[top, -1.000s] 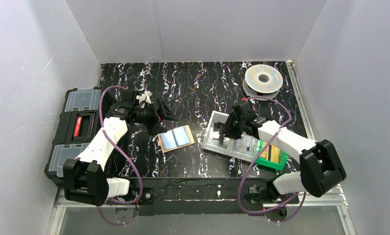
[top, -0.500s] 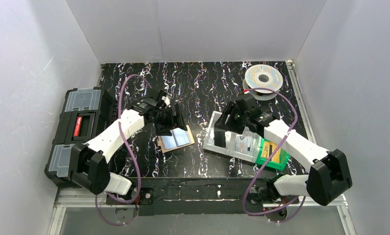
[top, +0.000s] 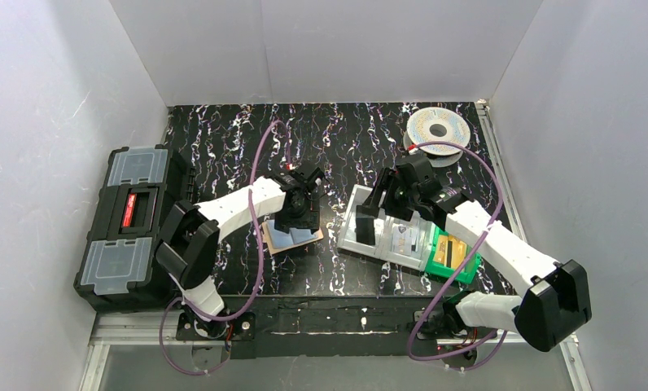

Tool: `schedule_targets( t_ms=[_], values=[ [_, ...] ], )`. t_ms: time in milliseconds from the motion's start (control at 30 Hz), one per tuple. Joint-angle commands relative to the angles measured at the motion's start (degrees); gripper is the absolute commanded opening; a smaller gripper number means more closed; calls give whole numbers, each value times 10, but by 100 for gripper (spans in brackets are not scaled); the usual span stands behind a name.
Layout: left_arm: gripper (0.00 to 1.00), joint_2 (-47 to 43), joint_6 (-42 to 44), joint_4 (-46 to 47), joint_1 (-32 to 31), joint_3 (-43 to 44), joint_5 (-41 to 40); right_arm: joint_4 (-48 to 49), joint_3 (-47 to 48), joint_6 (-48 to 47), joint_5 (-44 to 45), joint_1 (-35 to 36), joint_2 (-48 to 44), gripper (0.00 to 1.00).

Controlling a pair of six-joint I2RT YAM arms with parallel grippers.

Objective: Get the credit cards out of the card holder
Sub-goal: Remove the credit card from the card holder.

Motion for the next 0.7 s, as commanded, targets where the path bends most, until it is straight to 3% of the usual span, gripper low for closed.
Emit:
schedule_targets(
  t_ms=[0, 433, 667],
  values=[
    [65, 11, 6, 2, -2, 14, -40, -4, 17, -15, -10, -4, 3, 74],
    [62, 57, 12, 54, -2, -14, -49, -2, 23, -16, -41, -4, 20, 74],
    [50, 80, 8, 57, -2, -37, -72, -4, 23, -18, -47, -3, 24, 74]
  ],
)
